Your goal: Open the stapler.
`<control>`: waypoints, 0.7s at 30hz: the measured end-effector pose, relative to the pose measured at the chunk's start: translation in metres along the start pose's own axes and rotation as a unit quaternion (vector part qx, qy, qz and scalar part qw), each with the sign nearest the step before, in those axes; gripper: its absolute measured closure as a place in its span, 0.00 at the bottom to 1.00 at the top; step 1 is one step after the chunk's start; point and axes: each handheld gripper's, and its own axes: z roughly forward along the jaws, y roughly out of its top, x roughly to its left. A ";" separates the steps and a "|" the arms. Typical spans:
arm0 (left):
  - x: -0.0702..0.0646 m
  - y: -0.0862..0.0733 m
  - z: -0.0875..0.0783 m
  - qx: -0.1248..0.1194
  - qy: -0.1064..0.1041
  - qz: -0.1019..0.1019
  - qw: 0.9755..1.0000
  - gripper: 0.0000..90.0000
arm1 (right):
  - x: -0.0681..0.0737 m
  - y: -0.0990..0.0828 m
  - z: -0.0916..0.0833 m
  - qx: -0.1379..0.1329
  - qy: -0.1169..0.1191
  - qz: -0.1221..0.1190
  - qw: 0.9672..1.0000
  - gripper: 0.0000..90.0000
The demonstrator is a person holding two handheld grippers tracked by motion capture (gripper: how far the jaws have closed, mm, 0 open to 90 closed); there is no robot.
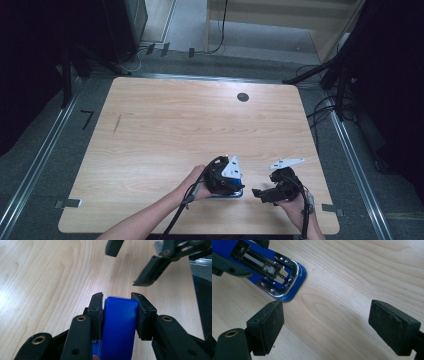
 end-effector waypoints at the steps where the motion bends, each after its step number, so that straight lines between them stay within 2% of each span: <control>1: 0.000 0.000 -0.003 -0.004 0.000 0.001 1.000 0.71 | 0.001 0.001 0.000 -0.007 -0.001 0.002 1.000 0.19; 2: 0.000 0.000 -0.003 -0.004 0.000 0.001 1.000 0.71 | 0.001 0.001 0.000 -0.007 -0.001 0.002 1.000 0.19; 4: 0.000 -0.001 -0.004 -0.007 -0.001 0.004 1.000 0.71 | 0.003 0.004 -0.001 -0.029 0.008 0.005 1.000 0.29; 5: 0.000 -0.001 -0.005 -0.008 -0.001 0.005 1.000 0.71 | 0.003 0.004 -0.001 -0.029 0.008 0.005 1.000 0.29; 7: 0.000 -0.001 -0.006 -0.010 -0.003 0.007 1.000 0.72 | 0.008 0.008 0.001 -0.051 0.020 0.013 0.998 0.40; 8: 0.000 -0.001 -0.006 -0.010 -0.003 0.007 1.000 0.72 | 0.008 0.008 0.001 -0.051 0.020 0.013 0.998 0.40; 11: 0.000 -0.002 -0.008 -0.013 -0.003 0.007 1.000 0.72 | 0.012 0.012 0.005 -0.063 0.037 0.017 0.997 0.52; 13: 0.000 -0.003 -0.010 -0.016 -0.005 0.010 1.000 0.72 | 0.019 0.017 0.012 -0.062 0.038 0.011 0.997 0.60; 14: 0.000 -0.003 -0.010 -0.016 -0.005 0.010 1.000 0.72 | 0.019 0.017 0.012 -0.062 0.038 0.011 0.997 0.60; 15: -0.001 -0.003 -0.011 -0.018 -0.005 0.009 1.000 0.72 | 0.023 0.019 0.016 -0.056 0.039 0.000 0.998 0.63; 21: -0.001 -0.004 -0.014 -0.021 -0.004 0.014 1.000 0.72 | 0.031 0.023 0.023 -0.050 0.038 -0.012 0.998 0.72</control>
